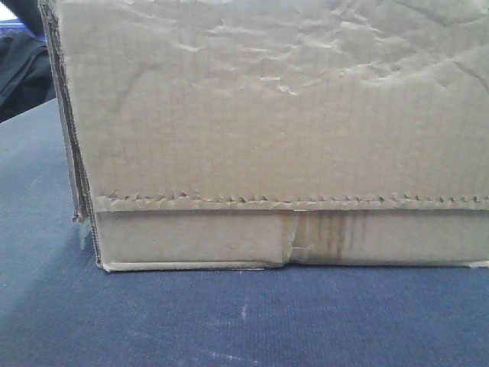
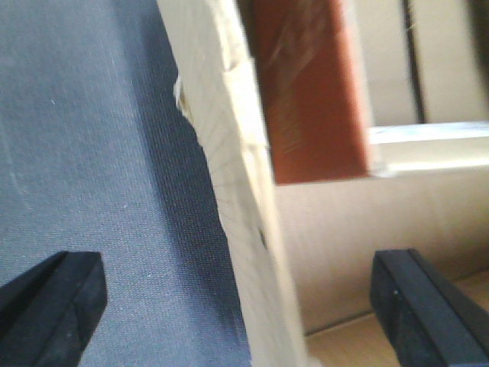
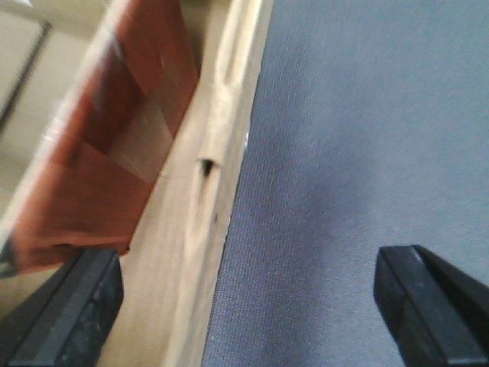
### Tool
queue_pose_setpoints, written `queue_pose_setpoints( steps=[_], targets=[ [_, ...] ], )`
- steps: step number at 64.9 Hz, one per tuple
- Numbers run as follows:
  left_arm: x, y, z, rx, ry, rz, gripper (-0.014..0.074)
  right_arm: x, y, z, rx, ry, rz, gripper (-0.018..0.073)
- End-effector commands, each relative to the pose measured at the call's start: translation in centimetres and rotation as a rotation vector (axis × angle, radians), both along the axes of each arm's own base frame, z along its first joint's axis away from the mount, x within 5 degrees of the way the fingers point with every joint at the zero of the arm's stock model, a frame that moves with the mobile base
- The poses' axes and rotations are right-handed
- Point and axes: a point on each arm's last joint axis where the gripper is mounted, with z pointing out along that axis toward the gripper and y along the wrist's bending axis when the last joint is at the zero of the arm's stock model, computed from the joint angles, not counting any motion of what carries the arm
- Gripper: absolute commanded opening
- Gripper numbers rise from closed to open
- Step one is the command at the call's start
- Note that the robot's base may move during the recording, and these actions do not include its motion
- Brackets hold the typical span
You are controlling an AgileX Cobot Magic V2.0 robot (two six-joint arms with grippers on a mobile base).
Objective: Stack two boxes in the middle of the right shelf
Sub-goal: 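Lift the two stacked boxes off the table with both grippers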
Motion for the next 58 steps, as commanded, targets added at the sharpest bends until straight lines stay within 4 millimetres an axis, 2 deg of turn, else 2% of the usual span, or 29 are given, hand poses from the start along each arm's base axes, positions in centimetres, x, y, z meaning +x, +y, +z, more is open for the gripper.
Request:
queue_pose_setpoints(
  steps=[1, 9, 12, 15, 20, 22, 27, 28, 45, 58],
  targets=[
    [0.5, -0.4, -0.9, 0.013, 0.017, -0.003, 0.0599, 0.7, 0.1, -0.4, -0.012, -0.001, 0.007, 0.0569],
    [0.9, -0.6, -1.8, 0.027, 0.048, -0.003, 0.0596, 1.3, 0.2, -1.2, -0.015, 0.015, 0.006, 0.0534],
    [1.0, -0.6, -2.0, 0.026, 0.062, 0.011, 0.0571, 1.4, 0.3, -1.3, -0.015, 0.015, 0.005, 0.0469],
    [1.0, -0.6, -2.0, 0.024, 0.065, 0.019, 0.0503, 1.5, 0.3, -1.3, -0.015, 0.013, 0.005, 0.0383],
    [1.0, -0.5, -2.0, 0.029, 0.063, 0.021, 0.0328, 1.5, 0.3, -1.2, -0.014, 0.011, 0.005, 0.0184],
    [1.0, -0.5, -2.0, 0.030, 0.062, 0.022, 0.0238, 1.5, 0.3, -1.2, -0.014, 0.011, 0.005, 0.0071],
    [1.0, -0.5, -2.0, 0.030, 0.062, 0.022, -0.0057, 1.5, 0.3, -1.2, -0.015, 0.013, 0.005, -0.0157],
    [1.0, -0.5, -2.0, 0.030, 0.062, 0.022, -0.0115, 1.5, 0.3, -1.2, -0.015, 0.013, 0.005, -0.0167],
    [0.8, -0.5, -1.8, 0.020, 0.059, 0.039, -0.0111, 1.3, 0.2, -1.0, -0.014, 0.009, 0.005, -0.0153],
    [-0.3, 0.2, 0.9, -0.004, -0.026, 0.042, -0.0111, -0.2, -0.1, 1.2, 0.003, -0.078, 0.003, -0.0153]
  ],
)
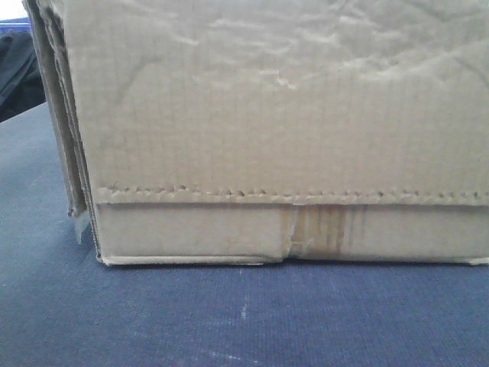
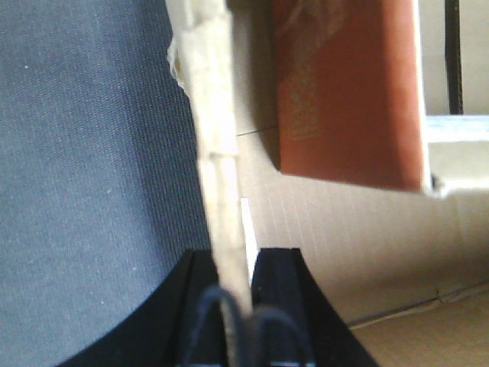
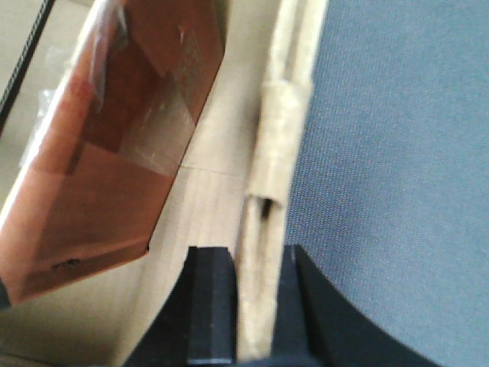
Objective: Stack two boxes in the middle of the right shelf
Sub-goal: 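Lift the two stacked boxes off the table with both grippers, then hold the boxes in both grippers and drive back from the table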
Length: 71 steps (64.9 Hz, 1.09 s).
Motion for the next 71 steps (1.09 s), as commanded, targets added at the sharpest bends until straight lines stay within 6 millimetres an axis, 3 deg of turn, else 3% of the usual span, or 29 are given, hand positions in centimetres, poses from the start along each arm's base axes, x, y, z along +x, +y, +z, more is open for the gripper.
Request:
queue_pose_setpoints(
  steps=[1, 8, 29, 38, 47, 71],
  targets=[
    [-1.1, 0.9, 2.6, -0.002, -0.089, 0.007, -0.0111, -0.9, -0.8, 2.3, -0.028, -0.116, 0.001, -0.0153],
    [-2.0, 1.5, 5.1, -0.011, -0.170, 0.011, -0.0111, -1.9, -1.0, 4.5, -0.013, -0.194, -0.002, -0.0153],
    [-6.5, 3.5, 15.8, -0.154, -0.508, 0.023, -0.0111, -6.1, -1.7, 14.9, 0.061, -0.527, -0.007, -0.0153],
    [-8.5, 4.3, 19.1, -0.203, -0.620, 0.027, -0.0111, -7.8, -2.1, 18.1, 0.084, -0.640, -0.009, -0.0153],
    [-9.1, 4.6, 20.0, -0.216, -0.654, 0.029, -0.0111, -8.4, -2.2, 19.3, 0.093, -0.684, -0.010, -0.0153],
    [-8.8, 4.5, 19.8, -0.213, -0.646, 0.028, -0.0111, -8.4, -2.2, 19.4, 0.096, -0.696, -0.012, -0.0153]
  ],
)
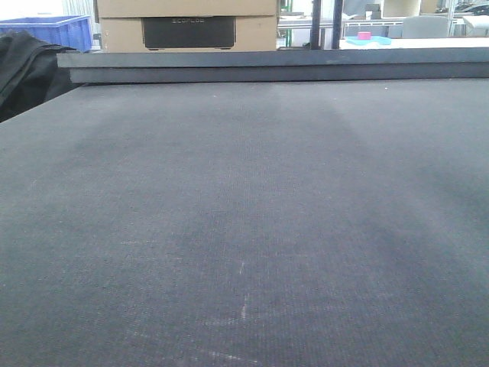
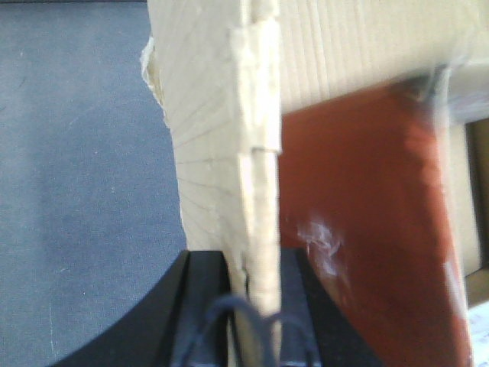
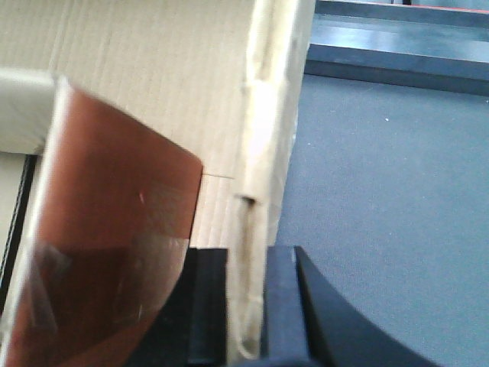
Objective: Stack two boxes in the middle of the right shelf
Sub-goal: 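Hold the boxes in both grippers and drive back from the table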
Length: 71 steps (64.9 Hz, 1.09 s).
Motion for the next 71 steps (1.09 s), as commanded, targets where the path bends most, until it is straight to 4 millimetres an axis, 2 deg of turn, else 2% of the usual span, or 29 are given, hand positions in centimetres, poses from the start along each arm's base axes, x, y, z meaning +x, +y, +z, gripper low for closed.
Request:
queue_pose_setpoints(
  steps=[1, 71],
  targets=[
    [-0.39, 0.37, 0.99, -0.017, -0.061, 0.010, -0.0111, -0.11, -0.58, 1.00, -0.028, -0.094, -0.032, -0.0153],
    [-0.30, 0.33, 0.98, -0.018, -0.064, 0.010, -0.0111, -0.07, -0.58, 1.12, -0.025, -0.107, -0.033, -0.0153]
  ],
)
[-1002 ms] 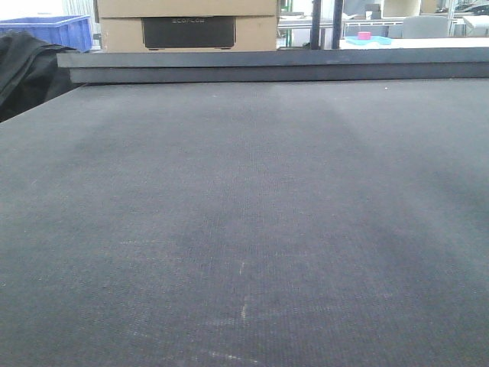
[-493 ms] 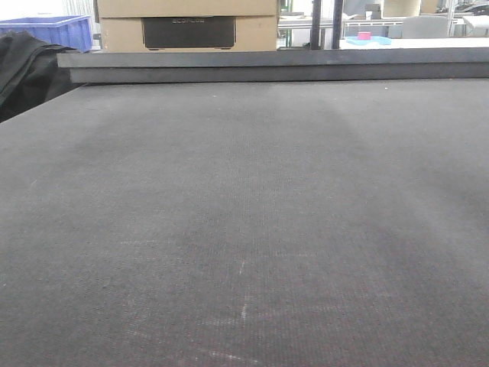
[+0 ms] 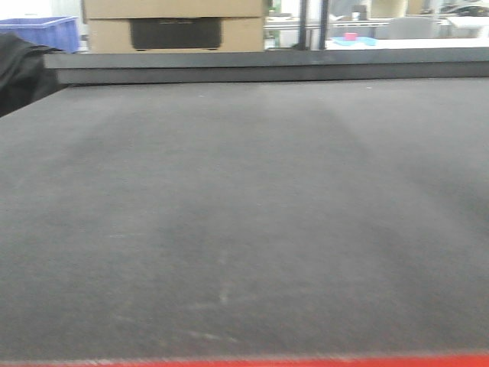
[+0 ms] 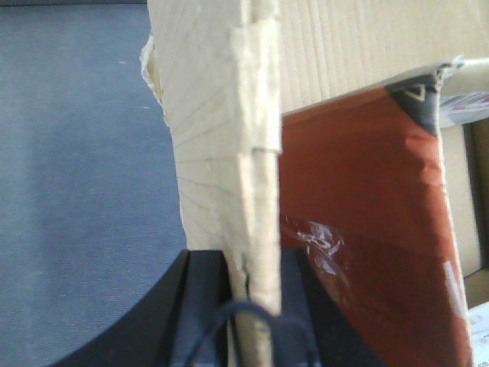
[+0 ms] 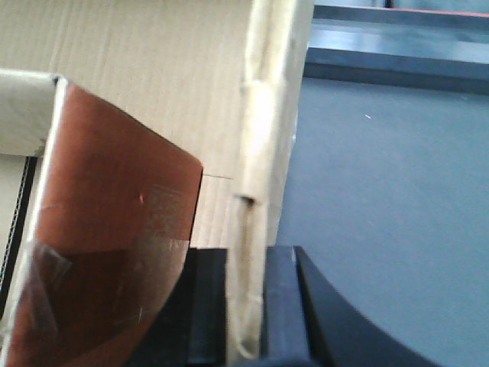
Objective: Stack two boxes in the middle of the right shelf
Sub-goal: 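Hold the boxes in both grippers and drive back from the table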
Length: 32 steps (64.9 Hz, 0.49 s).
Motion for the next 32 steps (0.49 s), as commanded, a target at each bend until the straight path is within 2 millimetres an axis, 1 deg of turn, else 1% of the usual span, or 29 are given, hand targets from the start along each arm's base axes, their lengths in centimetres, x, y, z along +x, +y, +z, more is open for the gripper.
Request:
queue_pose_setpoints(
  steps=[1, 32],
  targets=[
    [-0.34, 0.33, 0.92, -0.017, -0.056, 0.009, -0.0111, -0.20, -0.59, 1.03, -0.029, -0.094, -0.032, -0.0153],
    [-0.34, 0.33, 0.92, -0.017, -0.056, 0.009, -0.0111, -0.20, -0.59, 1.03, -0.029, -0.094, -0.032, -0.0153]
  ],
)
